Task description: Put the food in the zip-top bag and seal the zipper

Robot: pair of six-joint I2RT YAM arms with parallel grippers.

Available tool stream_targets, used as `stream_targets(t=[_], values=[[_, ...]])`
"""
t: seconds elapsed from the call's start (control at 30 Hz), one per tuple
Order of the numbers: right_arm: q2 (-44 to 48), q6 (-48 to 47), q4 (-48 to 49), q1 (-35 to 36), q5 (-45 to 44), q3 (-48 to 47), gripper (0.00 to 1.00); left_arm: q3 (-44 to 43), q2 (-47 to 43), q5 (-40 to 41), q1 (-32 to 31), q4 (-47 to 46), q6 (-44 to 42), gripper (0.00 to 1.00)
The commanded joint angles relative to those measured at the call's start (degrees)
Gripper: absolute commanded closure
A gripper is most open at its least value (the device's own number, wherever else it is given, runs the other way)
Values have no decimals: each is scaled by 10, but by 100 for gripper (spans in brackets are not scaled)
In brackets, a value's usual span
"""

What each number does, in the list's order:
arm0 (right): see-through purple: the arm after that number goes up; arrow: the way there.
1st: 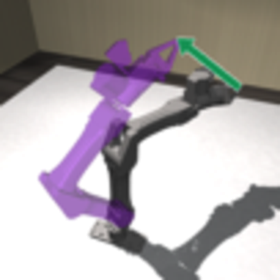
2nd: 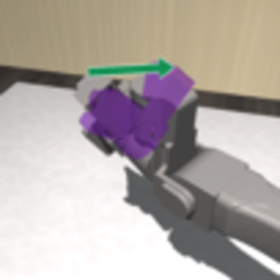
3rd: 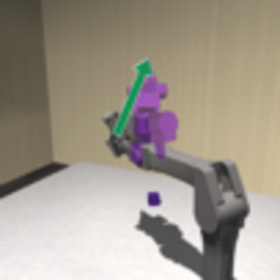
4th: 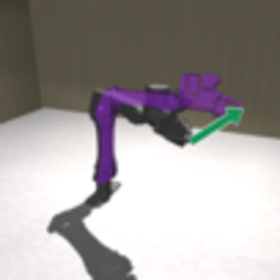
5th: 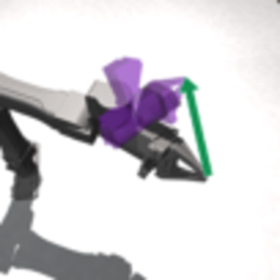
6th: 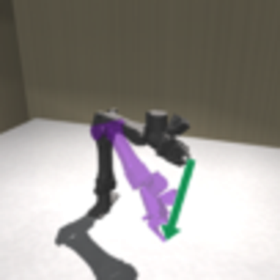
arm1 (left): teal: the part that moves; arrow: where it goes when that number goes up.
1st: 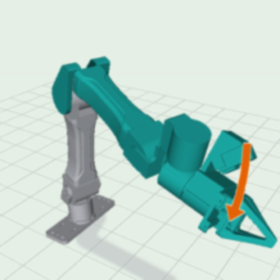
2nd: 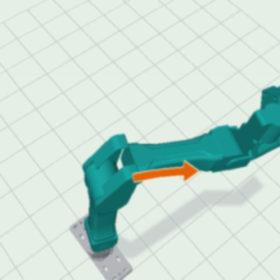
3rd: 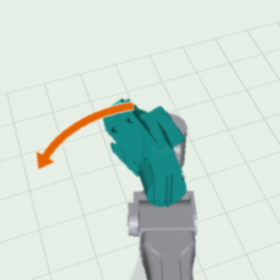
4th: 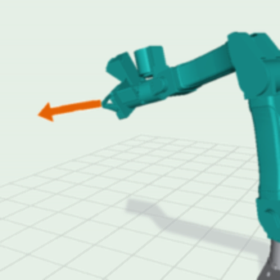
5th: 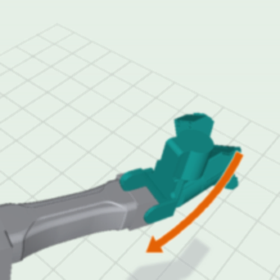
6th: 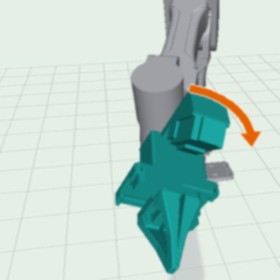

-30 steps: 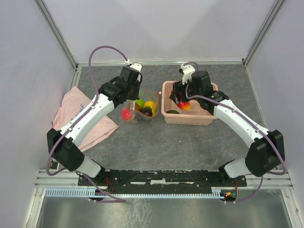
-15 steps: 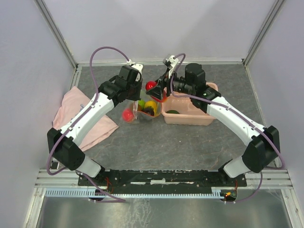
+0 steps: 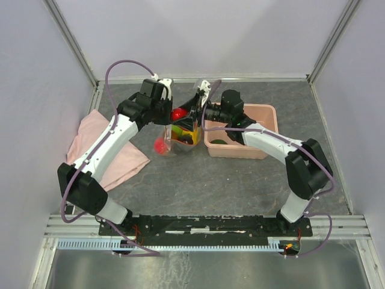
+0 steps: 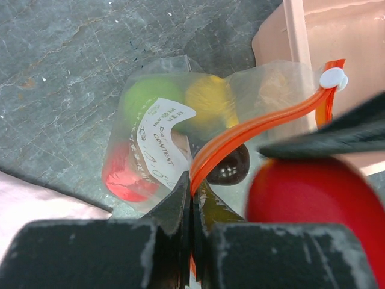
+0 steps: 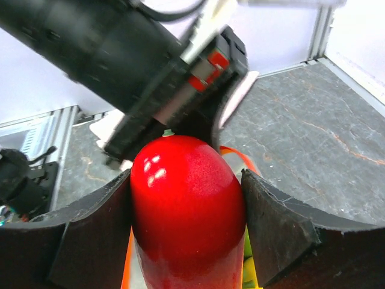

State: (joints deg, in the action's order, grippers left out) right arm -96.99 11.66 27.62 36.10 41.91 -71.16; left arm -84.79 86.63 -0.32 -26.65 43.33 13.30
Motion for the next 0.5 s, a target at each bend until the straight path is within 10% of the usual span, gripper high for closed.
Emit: stream_targets(t=[0.0, 0.47], values=[[-43, -14, 130, 4, 14, 15, 67, -10, -24, -40, 2, -18, 2, 97], [-70, -181, 13, 2, -43, 22, 53, 4, -32, -29, 11, -12, 0, 97]])
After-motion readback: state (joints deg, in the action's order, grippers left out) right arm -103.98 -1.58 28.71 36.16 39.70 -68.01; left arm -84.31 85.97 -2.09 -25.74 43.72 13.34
